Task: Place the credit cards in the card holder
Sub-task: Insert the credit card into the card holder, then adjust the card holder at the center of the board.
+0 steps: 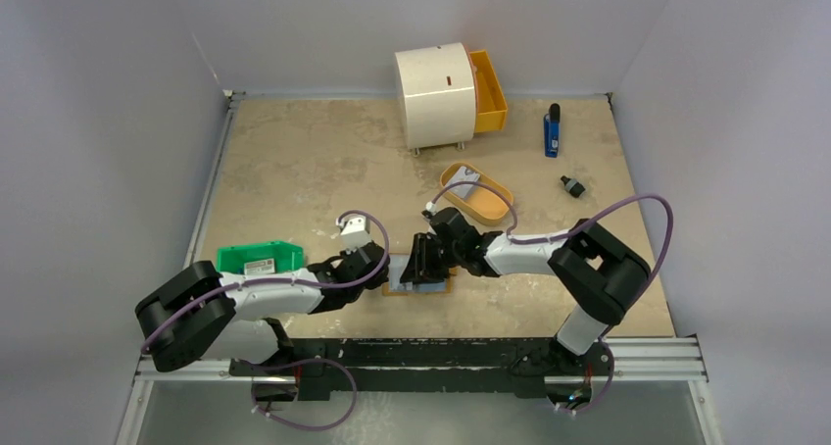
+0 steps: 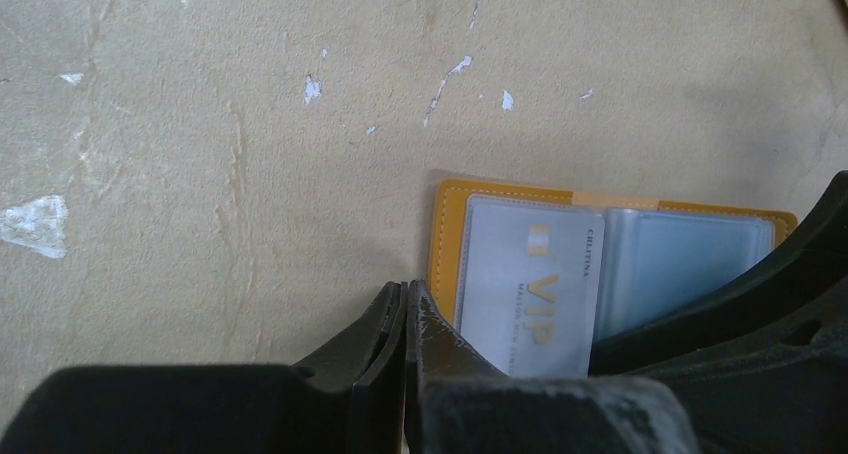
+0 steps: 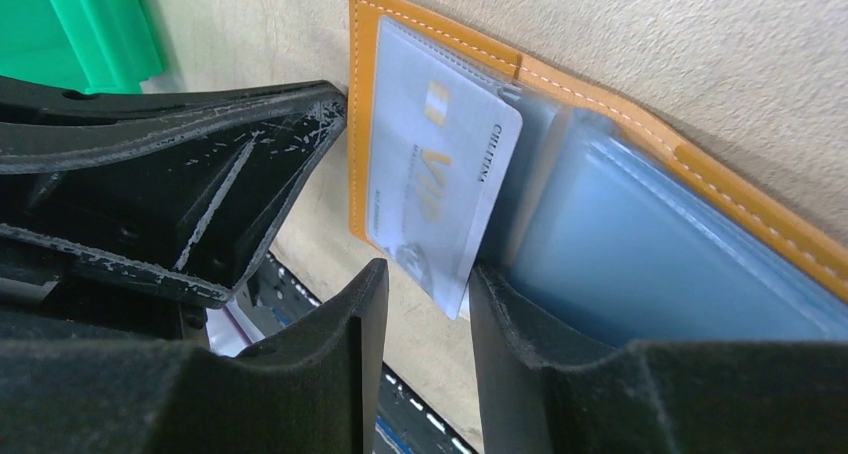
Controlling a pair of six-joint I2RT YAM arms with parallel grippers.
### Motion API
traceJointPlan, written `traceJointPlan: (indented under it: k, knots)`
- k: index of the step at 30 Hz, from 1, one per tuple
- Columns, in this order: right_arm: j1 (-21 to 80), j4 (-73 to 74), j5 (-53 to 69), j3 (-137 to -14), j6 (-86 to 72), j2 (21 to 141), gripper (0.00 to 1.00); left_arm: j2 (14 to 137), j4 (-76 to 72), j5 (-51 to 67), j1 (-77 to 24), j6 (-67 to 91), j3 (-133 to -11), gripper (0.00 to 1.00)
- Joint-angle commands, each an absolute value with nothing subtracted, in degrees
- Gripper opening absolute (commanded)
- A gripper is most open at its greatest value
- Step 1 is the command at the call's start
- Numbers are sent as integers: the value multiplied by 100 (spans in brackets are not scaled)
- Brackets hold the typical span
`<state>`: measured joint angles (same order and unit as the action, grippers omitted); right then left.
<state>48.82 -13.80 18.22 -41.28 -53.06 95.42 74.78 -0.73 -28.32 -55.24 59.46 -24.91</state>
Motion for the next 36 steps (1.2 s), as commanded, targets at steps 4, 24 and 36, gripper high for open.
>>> traceJointPlan:
  k: [4, 24, 36]
  knots:
    - [4964, -1025, 1676, -4477, -5039, 9436, 38, 7308, -11, -2681, -5546, 6047, -2431, 0]
    - [4966, 195, 667, -4650, -4540, 8539, 49, 6640, 1074, -3253, -5548, 5855, -2847, 2]
    - [4916, 954, -429, -4234, -4263, 7066, 49, 6077, 450, -2536, -5550, 6029, -2669, 51]
